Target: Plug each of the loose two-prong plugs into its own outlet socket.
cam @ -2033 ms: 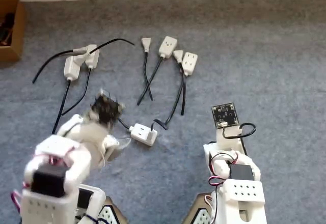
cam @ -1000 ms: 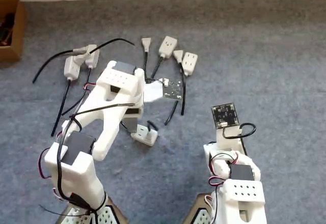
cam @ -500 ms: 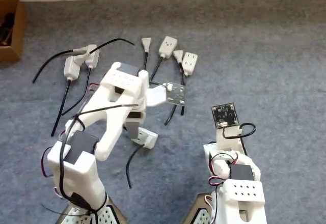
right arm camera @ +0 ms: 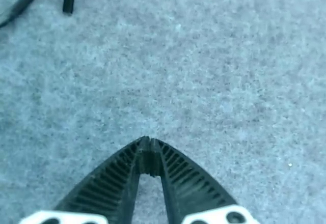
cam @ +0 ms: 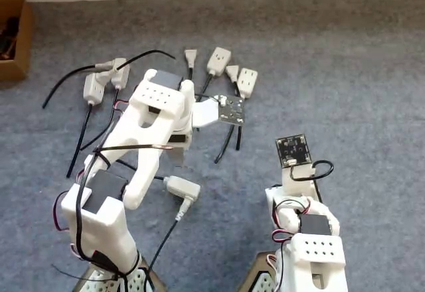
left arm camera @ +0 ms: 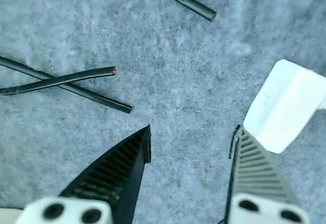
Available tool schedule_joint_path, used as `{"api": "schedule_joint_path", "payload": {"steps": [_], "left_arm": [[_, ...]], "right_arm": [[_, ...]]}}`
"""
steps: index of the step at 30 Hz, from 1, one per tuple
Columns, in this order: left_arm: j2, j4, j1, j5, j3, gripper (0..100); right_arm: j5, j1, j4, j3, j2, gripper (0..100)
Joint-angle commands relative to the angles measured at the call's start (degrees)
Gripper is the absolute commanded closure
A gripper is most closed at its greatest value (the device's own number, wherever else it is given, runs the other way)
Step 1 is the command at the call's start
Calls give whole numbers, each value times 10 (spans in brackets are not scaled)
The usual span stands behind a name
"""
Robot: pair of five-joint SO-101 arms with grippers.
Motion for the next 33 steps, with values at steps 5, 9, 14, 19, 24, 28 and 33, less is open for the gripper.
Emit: {"api": "schedule_joint_path", "payload": {"steps": [5,9,14,19,24,28,33], "left_arm": [[-9,111,-10,-9,-4,758],[-33,121,-14,-88,58,789],[-101,25,2,-100,194,789],[-119,-126,34,-98,327,789],[-122,-193,47,-69,342,789],[-122,-193,47,-44,303,793],[-122,-192,62,-7,269,790]], "right_arm": [[5,-5,1,-7,-5,989],[5,-5,1,-7,-5,989],[5,-5,1,-7,-5,989],[5,-5,1,-7,-5,989],[5,-5,1,-7,-5,989],[5,-5,1,-7,-5,989],[6,-5,1,-7,-5,989]]}}
